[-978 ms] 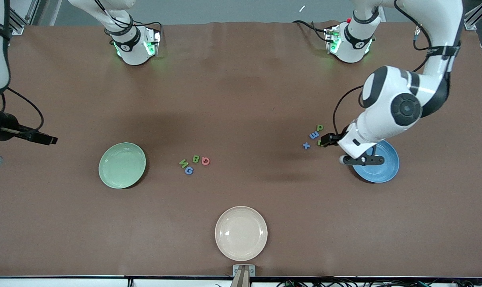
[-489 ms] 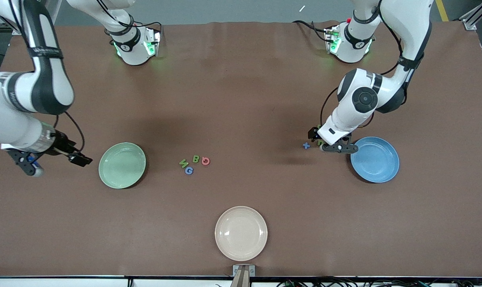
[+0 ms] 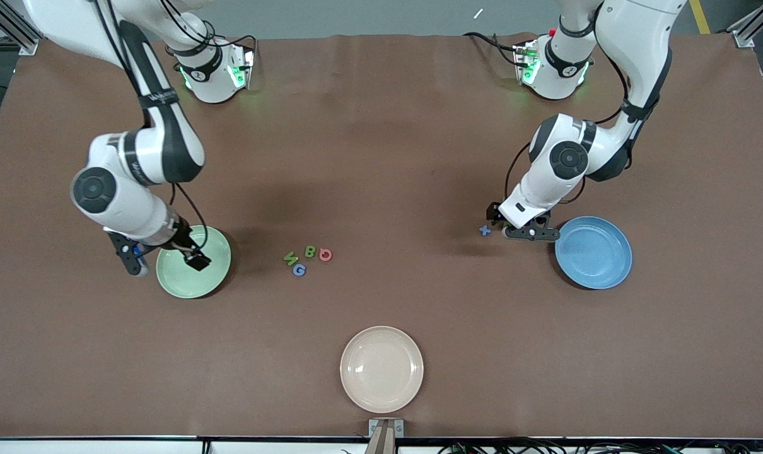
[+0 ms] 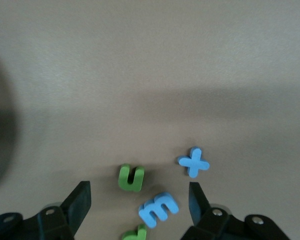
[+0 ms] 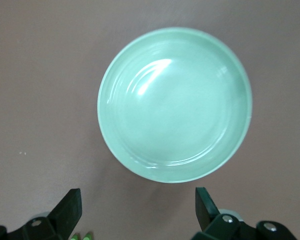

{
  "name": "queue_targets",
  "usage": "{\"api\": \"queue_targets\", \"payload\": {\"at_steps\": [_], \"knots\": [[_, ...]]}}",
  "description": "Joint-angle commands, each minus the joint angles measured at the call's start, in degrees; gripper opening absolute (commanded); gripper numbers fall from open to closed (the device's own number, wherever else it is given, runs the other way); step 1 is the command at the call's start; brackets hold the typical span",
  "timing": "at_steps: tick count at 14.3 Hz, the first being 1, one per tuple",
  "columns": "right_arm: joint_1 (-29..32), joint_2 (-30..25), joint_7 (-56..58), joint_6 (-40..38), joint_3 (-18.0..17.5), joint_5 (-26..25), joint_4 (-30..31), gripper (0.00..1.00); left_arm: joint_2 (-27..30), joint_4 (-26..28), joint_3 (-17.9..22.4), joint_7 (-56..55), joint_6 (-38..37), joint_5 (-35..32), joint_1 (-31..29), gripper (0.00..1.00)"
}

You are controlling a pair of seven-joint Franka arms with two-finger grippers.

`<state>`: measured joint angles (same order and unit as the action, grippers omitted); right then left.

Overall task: Sort upper and lower case letters into plates
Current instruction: 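Grasp the u with the left gripper while the right gripper grasps N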

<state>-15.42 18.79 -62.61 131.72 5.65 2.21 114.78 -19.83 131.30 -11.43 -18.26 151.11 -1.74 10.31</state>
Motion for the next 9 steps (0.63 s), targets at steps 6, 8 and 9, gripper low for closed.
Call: {"api": "queue_targets", "payload": {"at_steps": [6,8,9], "knots": [[-6.7,12.5,-7.4,3.2,0.5,0.2,-9.7,1.00,-3.8,-2.8,0.1,-0.4,2.1,-7.0,-0.2,0.79],[-8.3,13.8,-8.5,4.8,0.4,0.5,-9.8,1.00,-4.5,-3.6,0.1,0.0,2.0,-9.3,-0.3,0.79],[-8.9,14.3,-10.0,6.9,0.3,0.8,-9.7,0.99,-4.7,-3.9,0.1,-0.1,2.0,-10.3,-0.3,0.77]]}}
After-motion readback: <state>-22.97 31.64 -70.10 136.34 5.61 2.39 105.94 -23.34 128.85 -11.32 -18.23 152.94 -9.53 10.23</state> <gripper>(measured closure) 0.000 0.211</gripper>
